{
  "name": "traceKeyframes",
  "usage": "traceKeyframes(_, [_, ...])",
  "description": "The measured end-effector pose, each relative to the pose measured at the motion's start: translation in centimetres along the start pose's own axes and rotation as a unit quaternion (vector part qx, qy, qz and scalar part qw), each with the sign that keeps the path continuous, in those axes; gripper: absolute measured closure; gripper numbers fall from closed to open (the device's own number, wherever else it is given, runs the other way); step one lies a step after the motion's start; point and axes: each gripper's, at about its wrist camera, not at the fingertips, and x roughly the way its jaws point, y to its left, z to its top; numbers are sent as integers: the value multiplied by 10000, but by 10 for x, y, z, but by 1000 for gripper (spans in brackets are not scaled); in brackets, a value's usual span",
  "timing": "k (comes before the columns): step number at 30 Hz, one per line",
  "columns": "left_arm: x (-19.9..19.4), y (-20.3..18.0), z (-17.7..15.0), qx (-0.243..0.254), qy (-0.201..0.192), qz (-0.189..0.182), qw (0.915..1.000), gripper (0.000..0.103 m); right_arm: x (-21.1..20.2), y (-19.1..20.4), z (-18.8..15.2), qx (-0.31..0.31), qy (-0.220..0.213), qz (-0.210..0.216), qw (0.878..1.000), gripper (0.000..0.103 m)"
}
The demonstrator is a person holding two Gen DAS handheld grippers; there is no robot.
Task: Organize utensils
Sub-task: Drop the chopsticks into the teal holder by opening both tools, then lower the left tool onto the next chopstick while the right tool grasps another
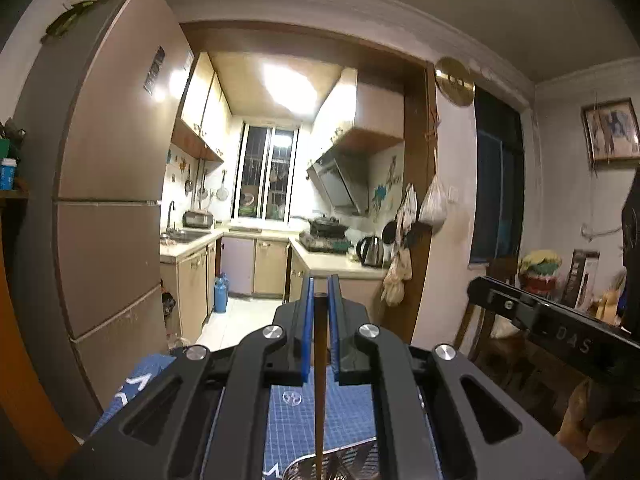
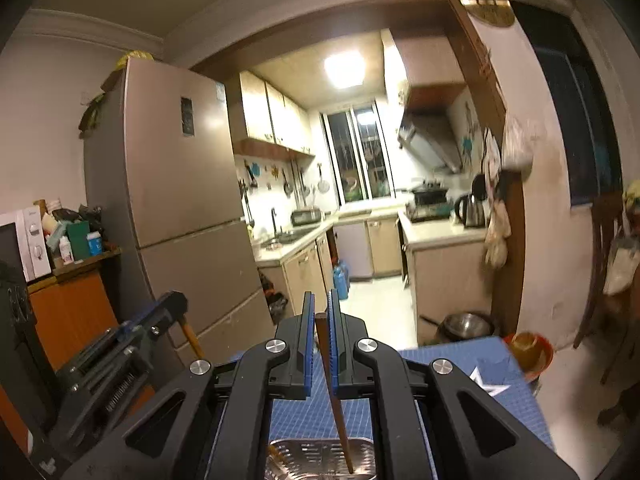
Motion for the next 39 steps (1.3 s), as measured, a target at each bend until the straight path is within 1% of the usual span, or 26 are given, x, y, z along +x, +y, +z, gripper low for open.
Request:
traceKeyframes(3, [12,4,-22,-83,230,-1,9997,97,22,-2,-24,100,323,89,9994,95])
traceKeyframes(5, [17,6,-34,-93,374,41,9992,97,32,2,-37,49,540,100,9985,95])
traceKeyframes(7, [21,10,-46,-165,511,137,9985,97,40,6,-49,-14,897,70,9959,95])
traceKeyframes(8, [20,11,-51,-216,569,179,9980,97,43,9,-53,-56,1049,-9,9945,93])
traceKeyframes(10, [16,17,-50,-250,594,186,9977,97,37,10,-54,-89,1093,-51,9940,88])
traceKeyframes(11, [12,20,-46,-274,567,184,9978,96,29,9,-52,-91,1044,-87,9945,85])
traceKeyframes(14, [-14,29,-31,-427,403,133,9982,96,2,8,-44,-61,933,-28,9956,85])
traceKeyframes(16, [-43,36,-18,-411,200,186,9988,96,-21,8,-42,-163,844,-27,9963,85])
traceKeyframes(17, [-54,38,-15,-394,138,196,9989,96,-40,8,-41,-229,793,13,9966,85])
traceKeyframes(19, [-90,47,-7,-348,-27,219,9992,95,-72,3,-40,-292,722,77,9969,84])
traceKeyframes(20, [-107,51,-6,-310,-83,254,9992,90,-96,1,-43,-310,655,110,9973,81])
traceKeyframes(21, [-130,56,-7,-249,-142,310,9991,77,-113,-1,-45,-319,604,144,9976,78])
traceKeyframes(22, [-148,61,-9,-206,-177,351,9990,69,-137,-2,-52,-376,539,182,9977,67])
traceKeyframes(23, [-173,67,-15,-143,-230,405,9988,55,-153,-2,-57,-443,509,191,9975,57])
traceKeyframes(24, [-187,70,-19,-100,-276,441,9986,50,-181,-1,-70,-594,489,169,9969,53])
traceKeyframes(25, [-207,75,-27,-32,-310,537,9981,50,-196,-1,-79,-667,510,157,9963,50])
traceKeyframes(26, [-224,80,-36,24,-269,648,9975,50,-217,-1,-96,-785,575,143,9952,50])
traceKeyframes(27, [-235,84,-43,36,-197,715,9972,50,-229,-1,-108,-852,634,139,9942,50])
traceKeyframes(28, [-249,90,-57,-4,-34,756,9971,50,-242,-1,-123,-937,732,122,9928,50])
traceKeyframes(29, [-256,92,-64,-56,74,768,9970,50,-252,-1,-139,-1013,826,80,9914,50])
traceKeyframes(31, [-272,98,-94,-161,431,834,9955,50,-274,0,-185,-1113,1015,22,9886,50])
traceKeyframes(32, [-281,96,-114,-107,580,962,9936,50,-281,2,-210,-1165,1102,-68,9870,50])
traceKeyframes(33, [-287,94,-129,-48,675,1063,9920,50,-286,2,-227,-1207,1162,-133,9858,50])
traceKeyframes(35, [-295,87,-159,80,933,1155,9889,50,-294,9,-272,-1333,1318,-293,9818,50])
traceKeyframes(37, [-301,74,-193,223,1192,1241,9848,50,-294,20,-302,-1506,1404,-481,9774,50])
traceKeyframes(39, [-302,59,-224,447,1476,1324,9791,50,-293,31,-332,-1637,1452,-497,9745,52])
